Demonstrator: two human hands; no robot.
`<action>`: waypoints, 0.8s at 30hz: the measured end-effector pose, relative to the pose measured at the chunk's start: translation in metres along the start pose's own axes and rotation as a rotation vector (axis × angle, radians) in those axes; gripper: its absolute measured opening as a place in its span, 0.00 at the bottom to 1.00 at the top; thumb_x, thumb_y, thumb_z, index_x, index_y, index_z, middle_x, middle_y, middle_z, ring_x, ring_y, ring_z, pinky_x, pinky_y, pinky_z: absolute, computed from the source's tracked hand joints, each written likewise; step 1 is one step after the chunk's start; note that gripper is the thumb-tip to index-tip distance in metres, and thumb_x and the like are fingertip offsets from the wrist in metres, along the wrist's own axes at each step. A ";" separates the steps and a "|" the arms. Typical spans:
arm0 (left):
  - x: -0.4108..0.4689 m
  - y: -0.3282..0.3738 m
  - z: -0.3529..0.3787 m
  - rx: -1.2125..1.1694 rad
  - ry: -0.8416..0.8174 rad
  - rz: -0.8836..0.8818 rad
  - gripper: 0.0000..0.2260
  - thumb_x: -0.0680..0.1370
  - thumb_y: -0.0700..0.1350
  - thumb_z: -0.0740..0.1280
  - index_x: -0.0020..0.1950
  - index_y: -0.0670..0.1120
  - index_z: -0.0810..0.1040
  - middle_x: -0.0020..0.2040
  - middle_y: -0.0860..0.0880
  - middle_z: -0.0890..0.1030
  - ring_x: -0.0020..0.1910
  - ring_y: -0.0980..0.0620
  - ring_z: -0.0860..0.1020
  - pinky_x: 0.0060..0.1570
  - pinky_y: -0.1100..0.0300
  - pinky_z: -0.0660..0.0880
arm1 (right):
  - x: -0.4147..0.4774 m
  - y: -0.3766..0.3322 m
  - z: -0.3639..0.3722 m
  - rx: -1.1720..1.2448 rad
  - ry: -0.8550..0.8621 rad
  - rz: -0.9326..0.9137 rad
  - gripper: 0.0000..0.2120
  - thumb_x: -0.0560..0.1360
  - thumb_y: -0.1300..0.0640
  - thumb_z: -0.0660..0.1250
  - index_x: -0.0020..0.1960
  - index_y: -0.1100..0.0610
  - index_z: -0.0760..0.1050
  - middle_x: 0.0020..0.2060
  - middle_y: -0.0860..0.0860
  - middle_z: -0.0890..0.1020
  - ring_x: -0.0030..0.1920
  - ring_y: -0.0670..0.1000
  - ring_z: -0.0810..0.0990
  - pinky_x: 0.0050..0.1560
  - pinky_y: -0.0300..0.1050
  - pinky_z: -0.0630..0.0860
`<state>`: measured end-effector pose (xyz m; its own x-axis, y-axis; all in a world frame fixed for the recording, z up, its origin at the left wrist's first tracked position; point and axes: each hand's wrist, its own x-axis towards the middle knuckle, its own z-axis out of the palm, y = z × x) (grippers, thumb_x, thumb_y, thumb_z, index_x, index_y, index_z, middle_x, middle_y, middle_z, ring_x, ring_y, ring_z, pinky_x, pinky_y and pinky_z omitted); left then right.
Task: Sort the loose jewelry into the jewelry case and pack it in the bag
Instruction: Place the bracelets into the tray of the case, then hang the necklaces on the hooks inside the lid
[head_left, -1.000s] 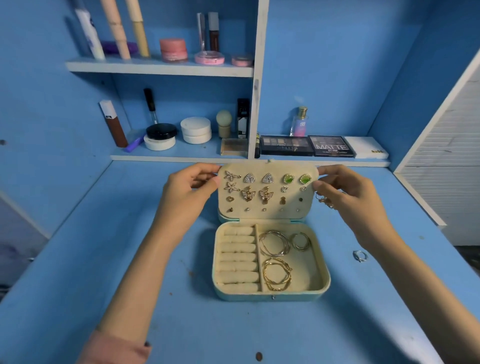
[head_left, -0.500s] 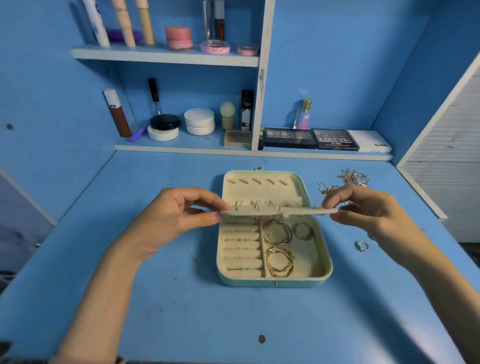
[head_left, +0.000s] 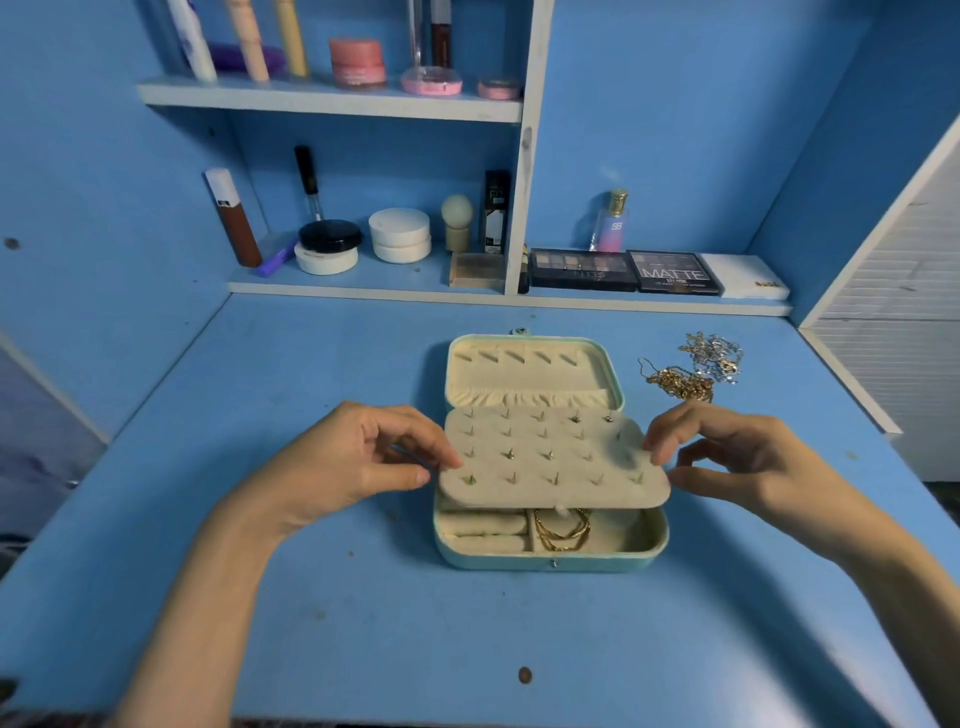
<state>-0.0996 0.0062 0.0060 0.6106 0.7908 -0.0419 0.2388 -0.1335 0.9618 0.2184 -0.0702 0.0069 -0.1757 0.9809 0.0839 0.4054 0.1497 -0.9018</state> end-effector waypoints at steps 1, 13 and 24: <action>0.000 0.000 0.000 0.010 0.001 -0.002 0.12 0.67 0.36 0.68 0.41 0.51 0.86 0.44 0.52 0.84 0.47 0.56 0.80 0.48 0.69 0.73 | 0.000 0.000 0.000 0.002 0.006 0.010 0.22 0.70 0.78 0.65 0.38 0.50 0.80 0.44 0.48 0.82 0.49 0.51 0.79 0.47 0.39 0.73; 0.044 -0.016 0.001 -0.006 0.555 -0.037 0.13 0.78 0.33 0.63 0.49 0.50 0.80 0.45 0.52 0.82 0.43 0.60 0.78 0.43 0.66 0.74 | 0.038 0.011 0.009 0.125 0.379 0.150 0.11 0.75 0.71 0.62 0.44 0.58 0.79 0.38 0.55 0.80 0.38 0.49 0.77 0.35 0.35 0.73; 0.101 -0.043 0.016 0.398 0.643 -0.067 0.15 0.81 0.47 0.62 0.56 0.37 0.82 0.61 0.45 0.79 0.66 0.49 0.65 0.60 0.66 0.56 | 0.079 0.031 0.032 -0.099 0.494 0.326 0.12 0.75 0.59 0.65 0.58 0.55 0.79 0.38 0.50 0.81 0.36 0.49 0.78 0.41 0.48 0.75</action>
<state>-0.0357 0.0822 -0.0440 0.0541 0.9811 0.1860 0.5889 -0.1818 0.7875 0.1885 0.0076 -0.0279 0.4000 0.9163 0.0180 0.4540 -0.1810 -0.8724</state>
